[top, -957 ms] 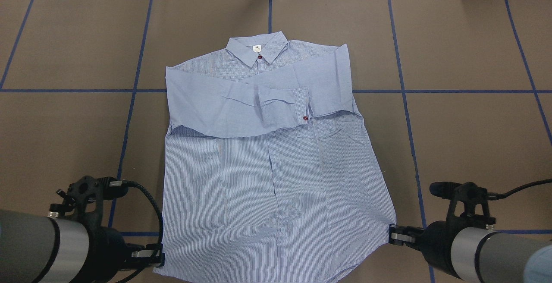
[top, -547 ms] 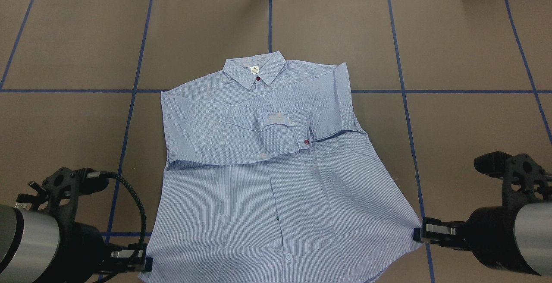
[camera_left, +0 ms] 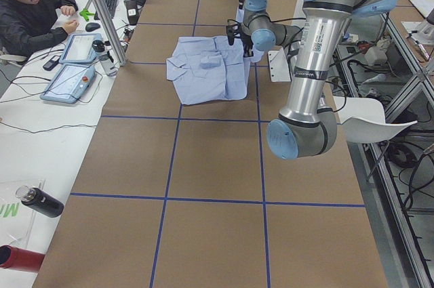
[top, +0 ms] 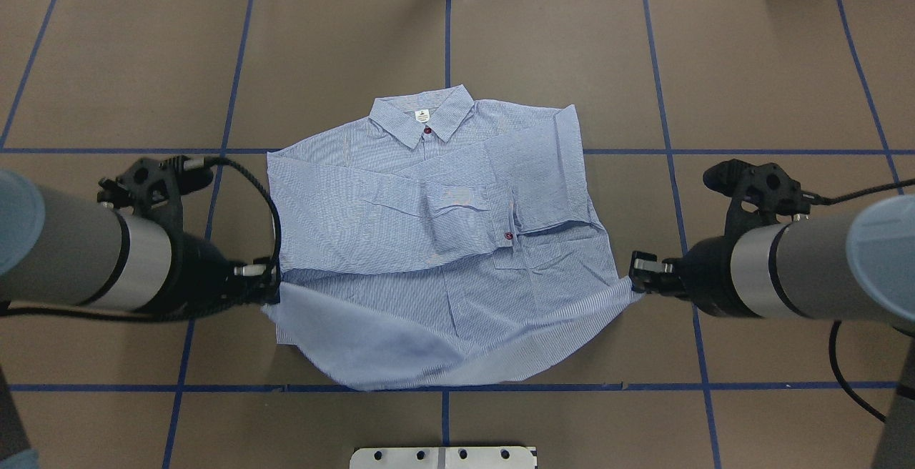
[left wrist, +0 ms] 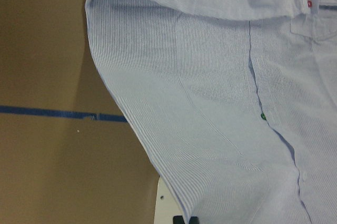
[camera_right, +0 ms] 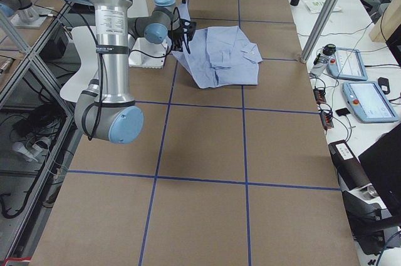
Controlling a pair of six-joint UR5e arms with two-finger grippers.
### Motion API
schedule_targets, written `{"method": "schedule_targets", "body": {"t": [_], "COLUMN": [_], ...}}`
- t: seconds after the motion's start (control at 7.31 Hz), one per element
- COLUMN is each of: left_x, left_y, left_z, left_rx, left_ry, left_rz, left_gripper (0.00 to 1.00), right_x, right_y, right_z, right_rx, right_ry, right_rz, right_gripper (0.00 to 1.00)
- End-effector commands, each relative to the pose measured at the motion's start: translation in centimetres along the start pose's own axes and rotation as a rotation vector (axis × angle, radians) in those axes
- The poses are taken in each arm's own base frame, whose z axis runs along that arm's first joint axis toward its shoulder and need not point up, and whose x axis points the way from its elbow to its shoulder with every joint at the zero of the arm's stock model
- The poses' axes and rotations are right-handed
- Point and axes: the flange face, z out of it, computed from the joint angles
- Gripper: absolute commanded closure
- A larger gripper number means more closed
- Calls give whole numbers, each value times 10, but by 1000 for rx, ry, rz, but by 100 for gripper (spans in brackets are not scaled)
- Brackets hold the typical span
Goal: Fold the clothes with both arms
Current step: 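Lift the hem with both grippers and fold it toward the collar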
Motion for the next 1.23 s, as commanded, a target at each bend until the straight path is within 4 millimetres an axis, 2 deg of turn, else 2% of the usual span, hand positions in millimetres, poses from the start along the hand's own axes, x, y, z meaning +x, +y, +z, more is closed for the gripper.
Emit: {"method": "schedule_targets", "body": {"t": [0.0, 0.14, 0.27, 0.55, 0.82, 0.96, 1.09], "left_x": [6, 4, 3, 18, 11, 9, 19], "left_y": [-72, -96, -118, -163, -184, -199, -217], "left_z": [-21, -35, -35, 1, 29, 54, 81], "left_rx": [139, 188, 218, 324, 342, 339, 335], "left_ry": [10, 12, -3, -80, -131, -138, -152], "left_rz": [-56, -44, -60, -57, -14, -15, -17], "left_gripper": [100, 100, 100, 100, 100, 100, 100], "right_x": [-24, -39, -50, -59, -81, -97, -101], "right_y": [-63, -92, -111, -149, -173, -189, -203], "right_z": [6, 0, -3, 3, 37, 67, 95], "right_rx": [101, 141, 167, 213, 212, 199, 186], "right_ry": [-9, -15, -1, 26, 71, 114, 164], "right_rz": [3, 27, 27, 17, 9, -4, -14], "right_gripper": [100, 100, 100, 100, 100, 100, 100]}}
